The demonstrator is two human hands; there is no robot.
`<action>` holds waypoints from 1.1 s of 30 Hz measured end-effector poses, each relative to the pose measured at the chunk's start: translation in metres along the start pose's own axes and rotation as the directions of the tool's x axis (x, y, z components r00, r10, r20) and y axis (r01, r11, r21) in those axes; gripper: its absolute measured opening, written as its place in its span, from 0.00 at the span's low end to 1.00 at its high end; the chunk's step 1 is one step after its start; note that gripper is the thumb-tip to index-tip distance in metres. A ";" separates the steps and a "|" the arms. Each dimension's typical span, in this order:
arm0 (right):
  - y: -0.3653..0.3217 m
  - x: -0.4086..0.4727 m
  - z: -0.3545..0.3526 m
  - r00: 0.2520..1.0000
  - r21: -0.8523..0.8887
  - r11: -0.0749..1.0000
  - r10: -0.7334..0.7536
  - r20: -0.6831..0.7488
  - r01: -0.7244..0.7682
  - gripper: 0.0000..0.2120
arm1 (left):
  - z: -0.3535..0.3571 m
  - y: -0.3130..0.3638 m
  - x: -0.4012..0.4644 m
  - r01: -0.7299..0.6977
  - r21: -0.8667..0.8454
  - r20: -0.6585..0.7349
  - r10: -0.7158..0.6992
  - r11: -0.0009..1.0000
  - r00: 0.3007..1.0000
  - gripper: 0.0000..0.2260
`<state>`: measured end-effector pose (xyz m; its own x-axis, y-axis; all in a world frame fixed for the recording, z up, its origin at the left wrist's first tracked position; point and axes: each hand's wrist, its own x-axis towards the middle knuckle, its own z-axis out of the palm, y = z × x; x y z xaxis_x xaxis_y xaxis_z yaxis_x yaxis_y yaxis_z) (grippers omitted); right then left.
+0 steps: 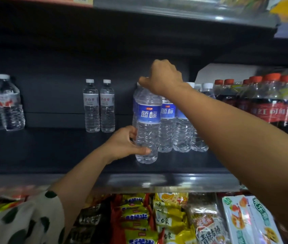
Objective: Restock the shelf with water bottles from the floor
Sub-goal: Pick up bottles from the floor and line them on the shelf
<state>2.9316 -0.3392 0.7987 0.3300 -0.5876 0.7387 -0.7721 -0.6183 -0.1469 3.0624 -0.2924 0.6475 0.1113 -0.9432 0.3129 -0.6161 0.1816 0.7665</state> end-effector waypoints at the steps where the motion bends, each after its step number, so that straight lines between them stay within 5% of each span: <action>1: 0.001 0.000 -0.001 1.000 0.000 1.000 -0.001 0.003 0.001 0.21 | 0.000 0.001 -0.001 -0.004 -0.001 0.002 0.004 1.000 1.000 0.25; 13: 0.001 -0.010 -0.003 0.996 0.013 1.000 -0.021 0.081 0.020 0.19 | 0.003 0.009 -0.012 0.044 0.026 -0.048 -0.043 0.999 0.998 0.25; 18: -0.002 -0.023 -0.018 0.999 -0.085 0.996 -0.025 0.048 0.029 0.23 | -0.003 0.013 -0.021 0.049 0.013 -0.040 -0.048 0.999 0.998 0.35; 23: -0.006 -0.082 -0.041 0.998 -0.218 0.974 -0.064 -0.001 0.062 0.21 | -0.012 0.021 -0.056 -0.060 0.063 -0.161 0.070 0.996 0.984 0.28; 27: -0.014 -0.179 -0.031 0.987 -0.255 0.964 -0.039 0.155 0.078 0.15 | -0.009 0.010 -0.108 -0.177 0.361 -0.176 0.254 0.916 0.951 0.23; 33: -0.028 -0.357 0.038 0.845 -0.265 0.963 0.104 0.525 0.046 0.19 | 0.047 -0.055 -0.209 -0.295 0.517 0.182 0.233 0.804 0.955 0.17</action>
<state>2.8567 -0.1321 0.5140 0.4837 -0.8347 0.2633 -0.8723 -0.4844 0.0668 3.0363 -0.1185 0.5134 -0.1795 -0.9093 0.3754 -0.9310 0.2803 0.2338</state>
